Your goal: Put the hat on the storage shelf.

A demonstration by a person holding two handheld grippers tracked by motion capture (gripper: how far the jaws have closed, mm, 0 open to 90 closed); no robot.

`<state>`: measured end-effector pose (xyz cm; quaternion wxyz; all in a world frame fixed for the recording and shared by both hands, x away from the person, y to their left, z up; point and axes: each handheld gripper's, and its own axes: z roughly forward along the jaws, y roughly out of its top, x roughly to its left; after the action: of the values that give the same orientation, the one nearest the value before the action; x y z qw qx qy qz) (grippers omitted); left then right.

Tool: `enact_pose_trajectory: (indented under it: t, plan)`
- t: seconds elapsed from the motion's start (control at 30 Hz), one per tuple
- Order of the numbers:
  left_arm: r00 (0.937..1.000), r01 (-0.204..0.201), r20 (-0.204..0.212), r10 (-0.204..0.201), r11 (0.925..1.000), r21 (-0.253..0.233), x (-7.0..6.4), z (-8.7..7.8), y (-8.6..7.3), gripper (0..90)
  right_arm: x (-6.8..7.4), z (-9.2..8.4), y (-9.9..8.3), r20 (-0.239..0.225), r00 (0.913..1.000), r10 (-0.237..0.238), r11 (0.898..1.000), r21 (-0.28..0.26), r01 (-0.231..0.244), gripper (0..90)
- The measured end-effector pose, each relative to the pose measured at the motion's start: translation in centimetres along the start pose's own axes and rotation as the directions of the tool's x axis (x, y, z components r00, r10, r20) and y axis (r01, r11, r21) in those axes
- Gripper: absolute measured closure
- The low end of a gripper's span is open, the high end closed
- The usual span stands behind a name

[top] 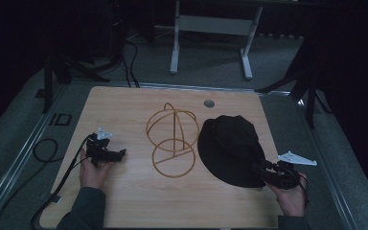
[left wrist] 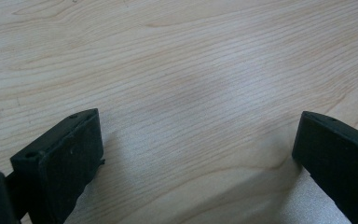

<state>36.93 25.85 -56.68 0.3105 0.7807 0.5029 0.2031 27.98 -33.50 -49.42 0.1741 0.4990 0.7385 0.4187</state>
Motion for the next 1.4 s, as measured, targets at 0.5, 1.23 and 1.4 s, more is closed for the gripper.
enact_pose_trajectory:
  t: [0.5, 1.23, 1.4]
  plan:
    - [1.0, 0.0, 0.0, 0.0, 1.0, 0.0, 0.0, 0.0, 0.0, 2.0, 0.7, -0.2, 0.7, 0.036, 0.9982, -0.048, 0.998, 0.042, 0.046, 55.6]
    - [1.0, -0.002, 0.0, 0.002, 1.0, 0.001, 0.0, 0.0, 0.0, 2.0, 1.6, -0.9, 3.6, 0.061, 0.9842, -0.166, 0.977, 0.147, 0.156, 42.2]
    - [1.0, -0.002, 0.0, 0.002, 1.0, 0.001, 0.0, 0.0, 0.0, 2.0, 1.7, -0.9, 3.9, 0.045, 0.9827, -0.18, 0.972, 0.163, 0.17, 42.7]
